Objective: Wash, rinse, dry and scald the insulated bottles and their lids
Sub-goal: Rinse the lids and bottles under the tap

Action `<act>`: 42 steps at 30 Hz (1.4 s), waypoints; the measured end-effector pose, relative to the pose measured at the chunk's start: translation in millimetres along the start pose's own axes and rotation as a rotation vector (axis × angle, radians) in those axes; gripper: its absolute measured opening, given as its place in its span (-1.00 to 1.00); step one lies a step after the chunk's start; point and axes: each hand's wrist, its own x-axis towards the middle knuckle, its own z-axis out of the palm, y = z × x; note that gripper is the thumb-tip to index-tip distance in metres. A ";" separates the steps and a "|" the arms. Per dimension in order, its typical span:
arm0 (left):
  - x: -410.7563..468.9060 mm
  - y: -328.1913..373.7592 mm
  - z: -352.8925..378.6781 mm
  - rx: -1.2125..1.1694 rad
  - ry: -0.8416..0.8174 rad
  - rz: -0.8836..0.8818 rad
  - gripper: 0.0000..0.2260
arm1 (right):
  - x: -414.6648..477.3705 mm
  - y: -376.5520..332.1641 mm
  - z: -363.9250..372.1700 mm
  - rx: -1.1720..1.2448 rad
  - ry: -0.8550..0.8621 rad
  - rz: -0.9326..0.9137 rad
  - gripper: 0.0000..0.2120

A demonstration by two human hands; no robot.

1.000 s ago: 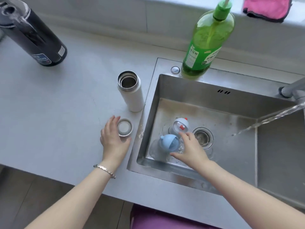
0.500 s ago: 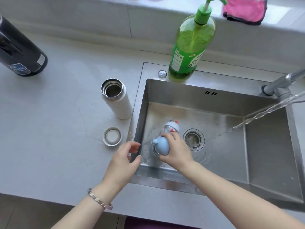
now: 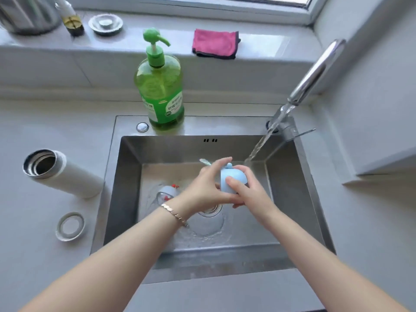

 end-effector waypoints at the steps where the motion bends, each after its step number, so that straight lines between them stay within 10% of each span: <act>1: 6.6 6.5 6.3 0.036 -0.011 0.006 -0.23 | 4.5 -3.1 -5.7 -0.038 0.017 -0.002 -0.75; 10: 33.2 29.4 37.5 0.156 0.156 -0.066 -0.33 | 52.7 -29.2 -38.2 -0.043 0.105 0.341 -0.76; 20: 49.4 56.8 18.7 0.177 0.231 -0.166 -0.31 | 110.8 -3.1 -182.1 0.044 0.573 0.214 -0.32; 42: 49.9 59.5 19.1 0.207 0.228 -0.112 -0.33 | 160.7 -3.6 -184.5 -0.189 0.794 0.212 -0.59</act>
